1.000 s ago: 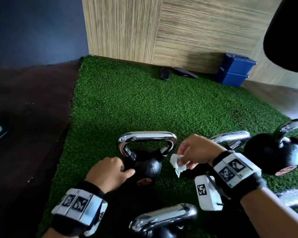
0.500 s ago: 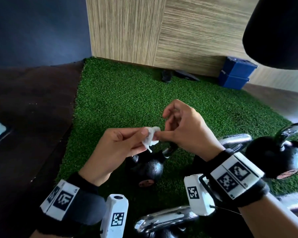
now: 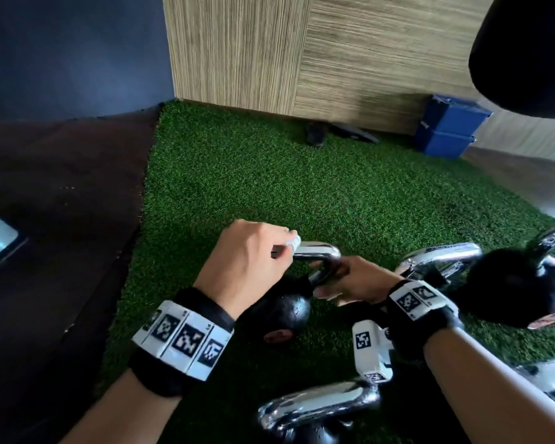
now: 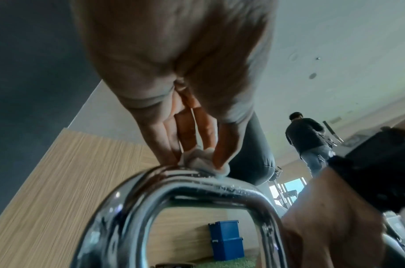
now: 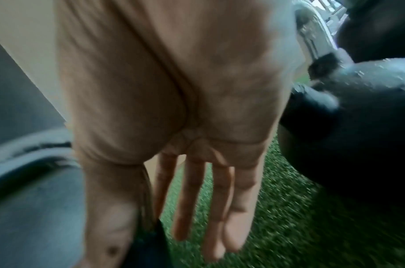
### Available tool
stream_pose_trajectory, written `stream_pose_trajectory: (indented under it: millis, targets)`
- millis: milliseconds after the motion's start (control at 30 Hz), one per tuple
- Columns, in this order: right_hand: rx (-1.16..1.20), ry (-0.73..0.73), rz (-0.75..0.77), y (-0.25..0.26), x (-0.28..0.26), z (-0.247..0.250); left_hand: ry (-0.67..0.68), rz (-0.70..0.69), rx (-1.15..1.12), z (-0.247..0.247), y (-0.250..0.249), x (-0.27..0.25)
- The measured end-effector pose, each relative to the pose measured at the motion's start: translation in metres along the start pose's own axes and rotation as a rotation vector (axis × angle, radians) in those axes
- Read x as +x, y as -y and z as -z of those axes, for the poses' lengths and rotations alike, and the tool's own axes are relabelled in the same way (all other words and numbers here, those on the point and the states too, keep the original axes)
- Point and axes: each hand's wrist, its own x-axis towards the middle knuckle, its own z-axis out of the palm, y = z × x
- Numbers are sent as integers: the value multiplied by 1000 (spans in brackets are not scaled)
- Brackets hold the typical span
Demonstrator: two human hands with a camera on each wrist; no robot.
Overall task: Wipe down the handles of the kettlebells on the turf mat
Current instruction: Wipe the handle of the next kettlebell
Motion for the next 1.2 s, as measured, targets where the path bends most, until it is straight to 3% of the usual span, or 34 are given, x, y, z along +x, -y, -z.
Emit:
stream_pose_trajectory:
  millis: [100,267,367,433,567,667,800,967,1067,1200]
  targets:
    - [72,-80,48,-11,12,-18,58,14,71,5,0,-3]
    - [115,-138,87,-22,19,-23,-18,197,-8,23,23,-17]
    - [124,-159,108,-22,17,-26,-8,117,-31,16,23,-23]
    - [123,-174,107,-23,15,-29,-57,108,-80,11,26,-30]
    - [103,-213,107,-23,14,-30,-211,265,-208,9,53,-51]
    - [109,-220,112,-23,13,-30,-279,285,-260,1,63,-63]
    - [115,-218,112,-22,10,-31,-330,323,-444,-17,70,-75]
    - [82,-254,131,-21,8,-32,-335,665,-987,-42,76,-85]
    - [50,-259,134,-20,8,-31,-298,745,-1051,-53,78,-91]
    - [49,-253,135,-22,9,-31,-262,687,-972,-57,80,-98]
